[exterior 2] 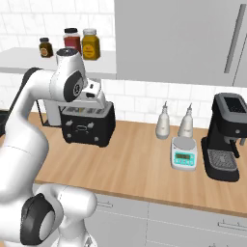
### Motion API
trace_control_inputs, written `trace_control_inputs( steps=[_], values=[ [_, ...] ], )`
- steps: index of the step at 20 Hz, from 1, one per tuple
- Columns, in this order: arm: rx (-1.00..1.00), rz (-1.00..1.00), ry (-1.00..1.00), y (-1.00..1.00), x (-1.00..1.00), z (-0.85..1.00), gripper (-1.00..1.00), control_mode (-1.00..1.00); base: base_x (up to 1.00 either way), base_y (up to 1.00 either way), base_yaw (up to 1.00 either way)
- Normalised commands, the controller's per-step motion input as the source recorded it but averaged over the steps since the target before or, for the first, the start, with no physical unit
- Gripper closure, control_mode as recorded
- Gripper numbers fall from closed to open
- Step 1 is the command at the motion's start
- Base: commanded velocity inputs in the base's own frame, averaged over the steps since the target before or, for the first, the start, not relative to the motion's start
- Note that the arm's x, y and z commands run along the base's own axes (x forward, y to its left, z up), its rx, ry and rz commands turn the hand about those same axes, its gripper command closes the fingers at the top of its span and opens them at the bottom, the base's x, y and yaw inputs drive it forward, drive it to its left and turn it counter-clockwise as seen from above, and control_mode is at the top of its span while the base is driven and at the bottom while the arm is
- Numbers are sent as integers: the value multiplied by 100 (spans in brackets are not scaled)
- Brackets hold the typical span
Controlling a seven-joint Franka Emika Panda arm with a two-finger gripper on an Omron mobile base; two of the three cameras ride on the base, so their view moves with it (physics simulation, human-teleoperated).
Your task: Start the toaster. Once the lever pops up, take the bread to the plate on the dining counter.
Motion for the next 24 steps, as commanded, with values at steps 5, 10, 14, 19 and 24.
trace_control_inputs(
  steps=[5,10,14,19,24],
  values=[
    [0,0,2,2,-5,-6,-100,-100,0,0,0],
    [0,0,4,45,-22,-17,-100,-100,0,0,0],
    [-9,0,0,96,-4,-23,-100,-100,0,0,0],
    [-10,0,0,98,7,-31,-100,-100,0,0,0],
    [-1,0,0,61,11,-27,-100,-100,0,0,0]
  ],
)
